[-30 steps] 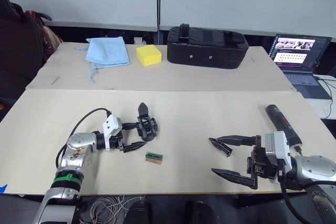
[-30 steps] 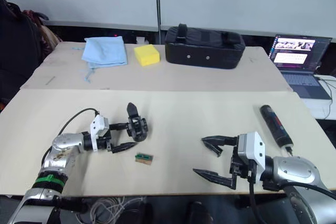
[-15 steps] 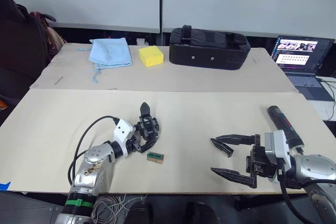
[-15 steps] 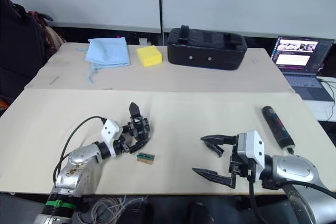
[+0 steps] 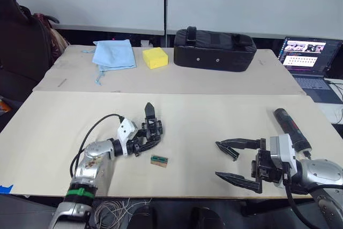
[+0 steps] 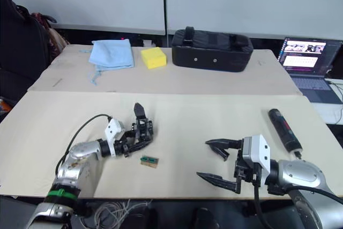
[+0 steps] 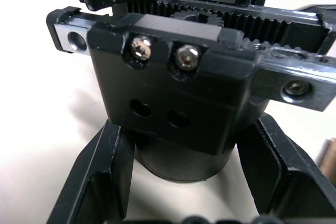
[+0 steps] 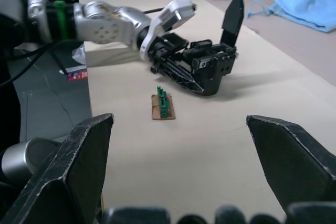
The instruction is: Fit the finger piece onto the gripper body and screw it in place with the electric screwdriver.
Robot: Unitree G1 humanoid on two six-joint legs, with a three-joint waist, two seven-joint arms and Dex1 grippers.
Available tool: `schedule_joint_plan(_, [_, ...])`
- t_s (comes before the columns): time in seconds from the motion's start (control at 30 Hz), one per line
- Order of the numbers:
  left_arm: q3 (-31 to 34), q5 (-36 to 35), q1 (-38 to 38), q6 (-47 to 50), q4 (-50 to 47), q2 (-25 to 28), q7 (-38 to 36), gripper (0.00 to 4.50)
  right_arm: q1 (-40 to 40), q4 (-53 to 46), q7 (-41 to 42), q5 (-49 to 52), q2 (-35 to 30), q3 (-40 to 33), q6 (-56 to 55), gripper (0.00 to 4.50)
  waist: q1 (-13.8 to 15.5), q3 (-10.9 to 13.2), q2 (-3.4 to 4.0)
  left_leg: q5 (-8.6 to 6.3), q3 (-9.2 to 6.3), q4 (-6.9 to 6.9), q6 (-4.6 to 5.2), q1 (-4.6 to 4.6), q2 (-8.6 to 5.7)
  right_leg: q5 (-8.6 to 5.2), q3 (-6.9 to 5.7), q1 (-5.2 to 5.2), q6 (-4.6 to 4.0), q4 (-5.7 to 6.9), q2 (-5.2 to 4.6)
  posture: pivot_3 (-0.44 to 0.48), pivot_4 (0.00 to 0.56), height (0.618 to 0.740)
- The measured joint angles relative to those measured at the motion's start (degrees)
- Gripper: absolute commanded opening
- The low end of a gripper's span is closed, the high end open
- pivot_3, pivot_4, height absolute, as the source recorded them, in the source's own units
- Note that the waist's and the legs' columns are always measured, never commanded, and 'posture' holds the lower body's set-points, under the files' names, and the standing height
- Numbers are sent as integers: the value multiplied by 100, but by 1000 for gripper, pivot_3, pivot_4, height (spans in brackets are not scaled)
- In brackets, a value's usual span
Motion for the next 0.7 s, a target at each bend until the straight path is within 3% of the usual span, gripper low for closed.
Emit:
schedule_joint_plan(0.17, [-112,24,-919,-859,1209,67,-1190,2307,57,-20,4,1,-20,-44,16,4500,-30,10,-16,9,0,4,16,-28,-2,1,-3,-15,0,-5,2,0,150,740])
schedule_joint_plan(0.3, [-344,248,-1410,-1289,1925,100,-1745,2307,113,-57,-12,2,-22,-66,28,4500,-35,10,-18,29,-1,2,49,-31,-2,1,-3,-14,1,-11,3,0,150,740])
schedule_joint_plan(0.7, [-439,496,-1608,-1818,2515,58,-2032,2307,188,-170,-69,5,-24,-189,117,4500,-54,15,-26,28,-5,3,50,-31,1,1,-5,-15,1,-9,6,0,150,740])
